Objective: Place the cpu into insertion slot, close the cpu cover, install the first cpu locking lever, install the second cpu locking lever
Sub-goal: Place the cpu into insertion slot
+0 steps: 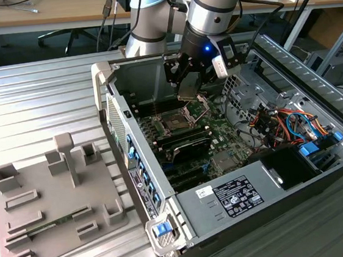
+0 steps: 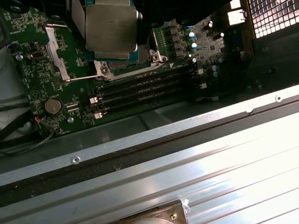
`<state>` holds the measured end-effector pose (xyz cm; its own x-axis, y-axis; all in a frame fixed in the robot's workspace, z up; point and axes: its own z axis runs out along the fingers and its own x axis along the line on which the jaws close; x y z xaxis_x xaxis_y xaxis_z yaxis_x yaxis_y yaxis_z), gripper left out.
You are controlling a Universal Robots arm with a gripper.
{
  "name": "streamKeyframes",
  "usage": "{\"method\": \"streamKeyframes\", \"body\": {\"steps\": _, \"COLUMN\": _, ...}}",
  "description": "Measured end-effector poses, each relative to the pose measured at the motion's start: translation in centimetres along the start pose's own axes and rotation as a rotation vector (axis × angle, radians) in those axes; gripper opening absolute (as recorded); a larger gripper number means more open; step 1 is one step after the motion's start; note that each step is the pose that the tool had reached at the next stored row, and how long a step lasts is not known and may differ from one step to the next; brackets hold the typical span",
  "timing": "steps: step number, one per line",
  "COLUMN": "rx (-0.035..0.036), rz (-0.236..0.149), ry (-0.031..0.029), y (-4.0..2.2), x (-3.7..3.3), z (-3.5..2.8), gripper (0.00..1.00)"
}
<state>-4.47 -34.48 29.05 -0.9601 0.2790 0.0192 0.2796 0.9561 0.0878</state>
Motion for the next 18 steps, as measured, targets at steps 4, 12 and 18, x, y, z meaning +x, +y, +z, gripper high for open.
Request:
{"method": "streamKeyframes", "body": {"steps": 4, "rx": -0.0001, "rz": 0.004, "ry": -0.0003, "y": 0.00, "x": 0.00, "z": 0.01, "gripper": 0.55}}
{"method": "streamKeyframes", "body": {"steps": 12, "rx": -0.0002, "rz": 0.012, "ry": -0.0011, "y": 0.00, "x": 0.00, "z": 0.03, "gripper": 0.55}}
{"method": "streamKeyframes", "body": {"steps": 18, "rx": -0.0004, "rz": 0.020, "ry": -0.0018, "y": 0.00, "x": 0.00, "z": 0.05, "gripper": 0.55}}
